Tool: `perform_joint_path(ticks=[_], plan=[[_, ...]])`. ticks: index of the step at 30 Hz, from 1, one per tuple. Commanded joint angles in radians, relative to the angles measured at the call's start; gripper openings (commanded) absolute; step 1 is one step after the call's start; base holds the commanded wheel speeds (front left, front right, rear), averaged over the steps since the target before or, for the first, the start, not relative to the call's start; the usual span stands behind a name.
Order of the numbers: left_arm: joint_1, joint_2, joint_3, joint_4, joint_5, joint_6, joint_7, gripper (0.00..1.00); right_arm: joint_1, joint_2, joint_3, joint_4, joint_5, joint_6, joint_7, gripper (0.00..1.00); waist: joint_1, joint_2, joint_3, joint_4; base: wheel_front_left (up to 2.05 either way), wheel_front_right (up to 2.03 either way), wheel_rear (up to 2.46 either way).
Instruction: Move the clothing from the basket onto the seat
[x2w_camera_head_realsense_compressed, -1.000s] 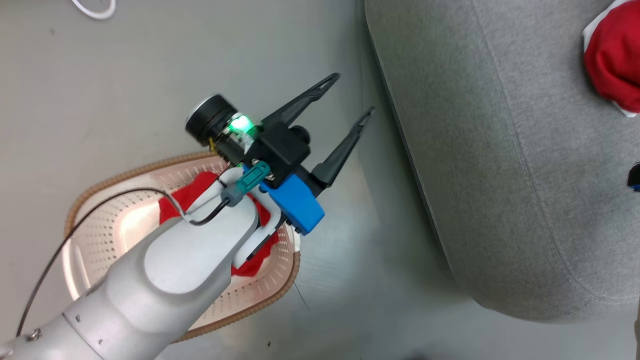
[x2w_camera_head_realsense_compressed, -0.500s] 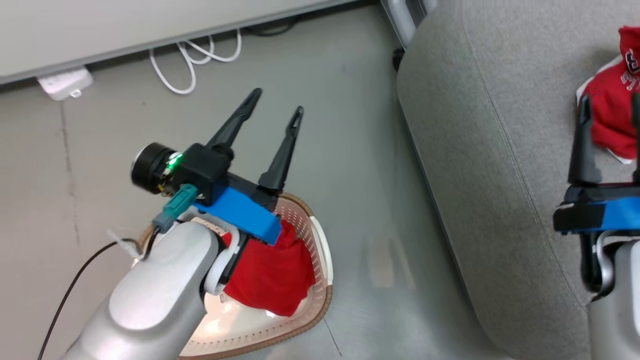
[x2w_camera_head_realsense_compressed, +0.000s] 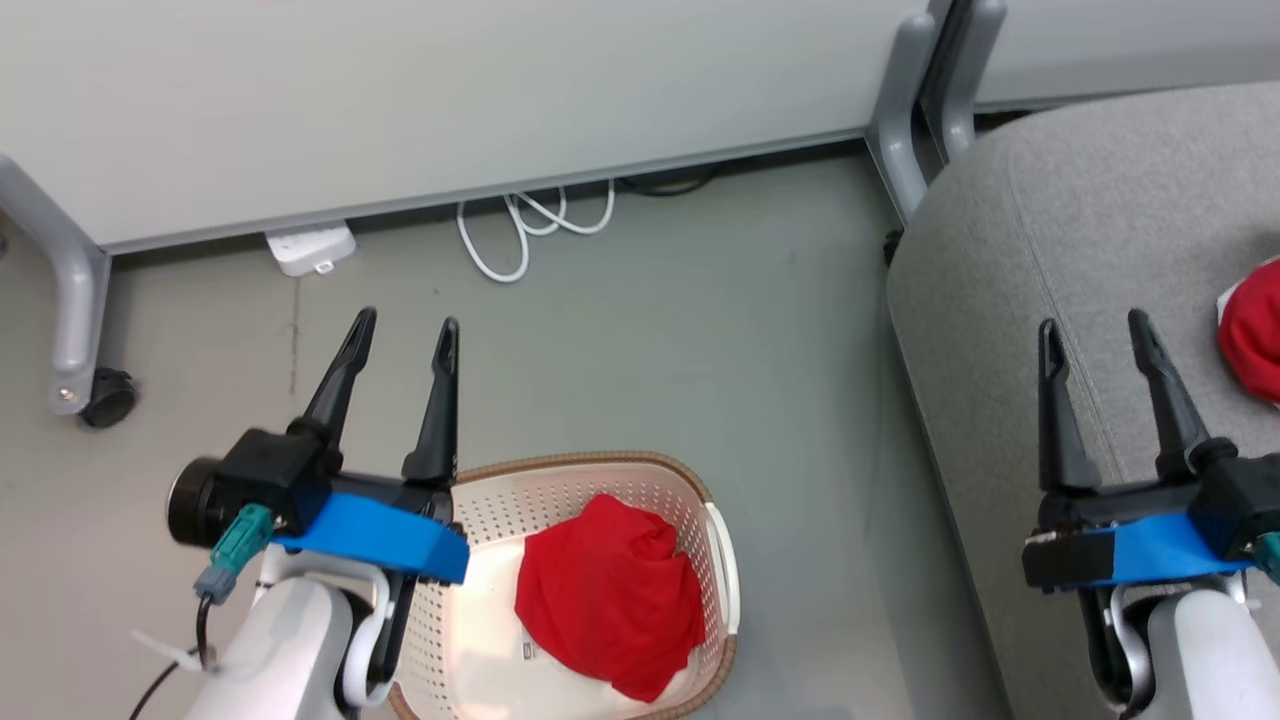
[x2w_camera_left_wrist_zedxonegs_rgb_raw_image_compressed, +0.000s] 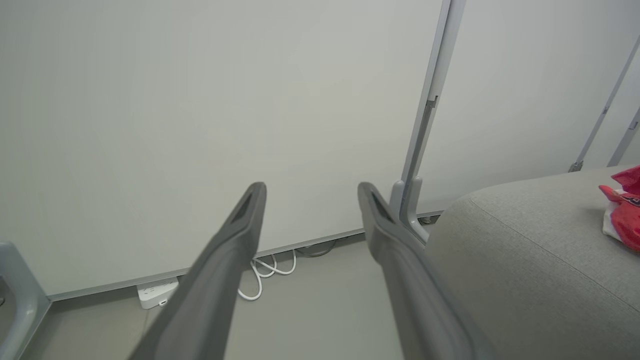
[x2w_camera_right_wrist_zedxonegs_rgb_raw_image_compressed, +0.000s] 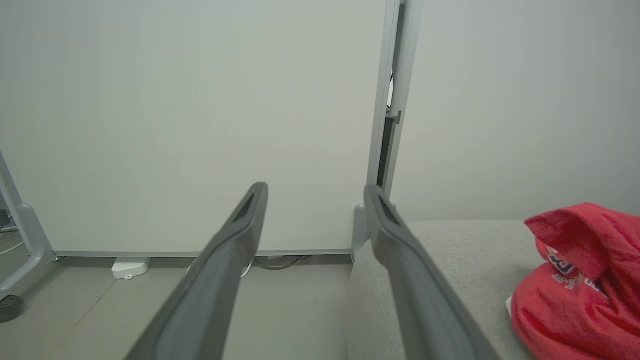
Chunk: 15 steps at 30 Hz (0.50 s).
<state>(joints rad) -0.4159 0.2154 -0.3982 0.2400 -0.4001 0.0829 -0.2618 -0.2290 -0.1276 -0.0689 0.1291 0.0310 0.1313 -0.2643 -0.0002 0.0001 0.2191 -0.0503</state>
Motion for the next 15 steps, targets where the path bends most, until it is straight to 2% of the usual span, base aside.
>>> perform_joint_path(ticks=[1, 15], plan=[[0.02, -0.002, 0.011, -0.004, 0.007, -0.008, -0.005, 1.0, 0.021, 0.005, 0.002, -0.005, 0.008, -0.001, 0.0, 1.0, 0.0002, -0.0001, -0.026, 0.021, 0.0, 0.0, 0.0], [0.217, -0.087, 0.191, 0.005, 0.129, -0.113, -0.004, 1.0, 0.181, 0.052, 0.025, -0.005, 0.03, -0.001, 0.0, 1.0, 0.0002, -0.0001, -0.121, 0.054, 0.0, 0.0, 0.0]])
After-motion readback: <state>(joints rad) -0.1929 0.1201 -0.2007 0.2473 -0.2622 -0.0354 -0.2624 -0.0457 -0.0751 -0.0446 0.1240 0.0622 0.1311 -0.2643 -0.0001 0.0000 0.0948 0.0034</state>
